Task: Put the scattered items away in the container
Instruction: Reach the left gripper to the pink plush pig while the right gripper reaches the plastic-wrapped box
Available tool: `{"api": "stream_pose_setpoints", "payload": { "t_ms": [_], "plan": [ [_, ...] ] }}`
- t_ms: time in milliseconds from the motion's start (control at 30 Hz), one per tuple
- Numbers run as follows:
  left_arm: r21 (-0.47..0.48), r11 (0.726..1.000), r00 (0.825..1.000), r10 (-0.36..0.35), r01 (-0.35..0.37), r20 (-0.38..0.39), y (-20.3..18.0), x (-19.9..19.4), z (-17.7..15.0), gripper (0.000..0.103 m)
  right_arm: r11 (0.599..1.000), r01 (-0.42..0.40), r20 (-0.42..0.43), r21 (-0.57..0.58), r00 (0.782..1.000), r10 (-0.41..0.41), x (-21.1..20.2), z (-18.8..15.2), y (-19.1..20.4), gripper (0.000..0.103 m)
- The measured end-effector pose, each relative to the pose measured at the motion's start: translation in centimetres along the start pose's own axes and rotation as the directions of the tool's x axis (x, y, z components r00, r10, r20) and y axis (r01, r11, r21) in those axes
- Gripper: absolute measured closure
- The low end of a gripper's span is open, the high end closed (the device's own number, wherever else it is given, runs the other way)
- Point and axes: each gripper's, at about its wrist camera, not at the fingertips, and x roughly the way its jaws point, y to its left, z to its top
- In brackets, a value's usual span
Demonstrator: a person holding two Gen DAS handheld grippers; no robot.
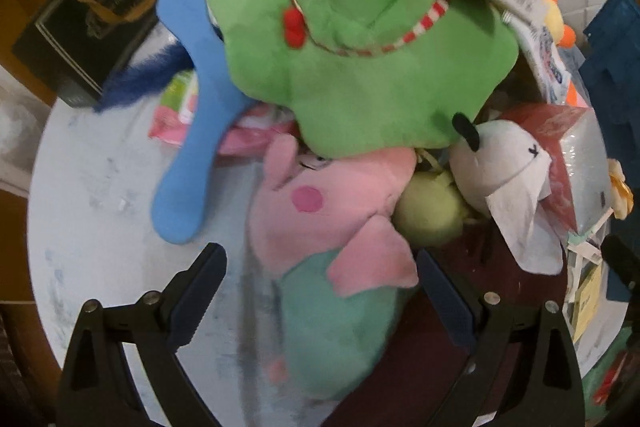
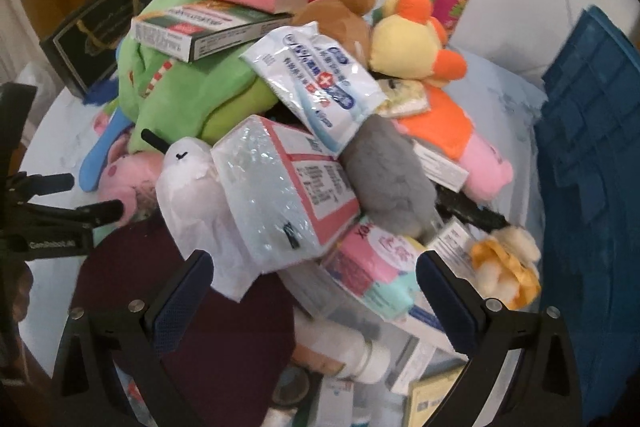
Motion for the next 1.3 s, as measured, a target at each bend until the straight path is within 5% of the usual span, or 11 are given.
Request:
{"api": "stream_pose_setpoints", "payload": {
  "t_ms": [133,200,467,633,733,800,1300],
  "plan": [
    [-0.016,1.000,1.000,0.002,-0.002,-0.018,-0.4,1.6,-0.5,0.007,0.995,0.069,0.025,-0.066,0.997,-0.068,1.3,0.5,0.9,0.001],
    [-0.028,1.000,1.000,0.002,-0.003,-0.016,-0.4,2.1,-0.9,0.015,0.993,0.085,0.042,-0.083,0.996,-0.081,1.8,0.6,1.1,0.005],
    [-0.040,0.999,0.999,0.034,-0.033,0.012,-0.9,2.5,-1.4,0.023,0.998,-0.025,0.037,-0.066,0.999,0.027,3.9,1.1,0.6,0.017],
    [-0.044,0.998,0.999,0.043,-0.042,0.012,-1.0,3.1,-1.1,0.023,0.994,-0.034,0.048,-0.109,0.998,0.039,4.6,0.5,1.6,0.017],
    [-0.044,0.998,0.999,0.050,-0.049,0.012,-1.1,3.3,-1.1,0.023,0.992,0.026,0.049,-0.125,0.999,-0.020,5.6,0.5,1.8,0.018],
    [-0.038,0.998,0.999,0.049,-0.048,0.014,-1.1,3.2,-1.1,0.023,0.994,0.009,0.052,-0.108,0.999,-0.003,6.0,0.5,1.5,0.035],
    [-0.027,0.999,0.995,0.026,-0.024,0.093,0.5,-1.0,-2.6,0.058,0.995,-0.024,0.092,-0.100,0.995,0.033,3.0,0.4,1.0,0.043]
  ]
}}
